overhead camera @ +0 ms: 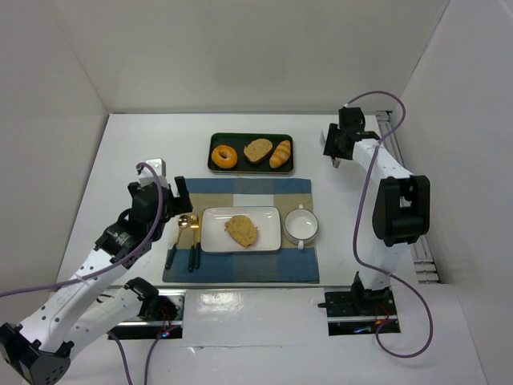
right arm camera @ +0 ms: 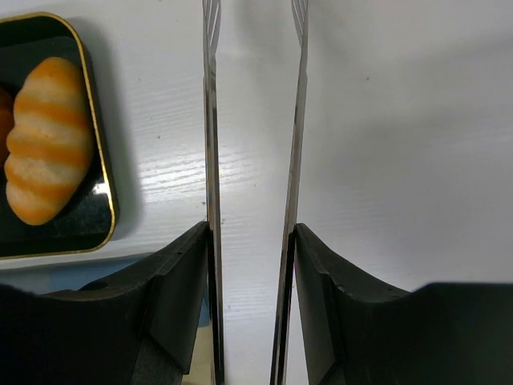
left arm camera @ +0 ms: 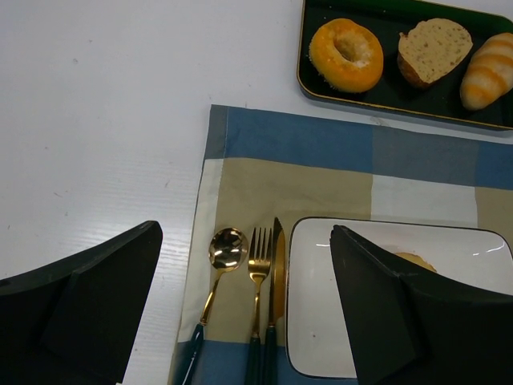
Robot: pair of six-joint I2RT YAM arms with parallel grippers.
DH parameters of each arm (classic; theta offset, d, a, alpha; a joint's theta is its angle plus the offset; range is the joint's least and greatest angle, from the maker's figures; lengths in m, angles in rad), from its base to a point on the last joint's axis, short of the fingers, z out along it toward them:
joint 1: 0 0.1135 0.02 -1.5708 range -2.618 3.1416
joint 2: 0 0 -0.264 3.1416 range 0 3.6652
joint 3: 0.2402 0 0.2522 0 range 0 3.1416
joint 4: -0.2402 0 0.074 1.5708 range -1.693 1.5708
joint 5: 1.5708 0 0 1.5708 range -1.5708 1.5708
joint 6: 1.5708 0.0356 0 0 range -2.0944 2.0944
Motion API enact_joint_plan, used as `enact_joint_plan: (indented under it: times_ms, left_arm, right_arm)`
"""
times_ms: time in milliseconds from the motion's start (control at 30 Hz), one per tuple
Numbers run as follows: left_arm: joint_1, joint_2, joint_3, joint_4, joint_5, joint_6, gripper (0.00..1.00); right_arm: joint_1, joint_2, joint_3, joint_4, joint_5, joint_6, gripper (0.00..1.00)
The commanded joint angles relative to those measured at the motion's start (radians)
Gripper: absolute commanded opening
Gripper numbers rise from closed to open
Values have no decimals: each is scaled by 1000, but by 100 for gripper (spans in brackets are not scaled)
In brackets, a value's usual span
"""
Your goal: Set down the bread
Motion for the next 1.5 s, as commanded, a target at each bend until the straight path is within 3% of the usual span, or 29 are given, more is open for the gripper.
enact_joint_plan:
  times_ms: [0, 500, 1100, 1467]
  left_arm:
    - [5, -2, 19, 35, 13, 9, 100]
    - [5, 8, 40, 35, 4, 10, 100]
    - [5, -11, 49, 35, -15, 37, 100]
    - [5, -20, 49, 16, -15, 28, 100]
  right_arm:
    - [-9, 24, 13, 24, -27, 10, 52]
    - [-9, 114, 24, -101, -152, -13, 52]
    - [9, 194, 65, -163, -35, -10, 52]
    - [9, 192, 28, -129, 8, 36, 69]
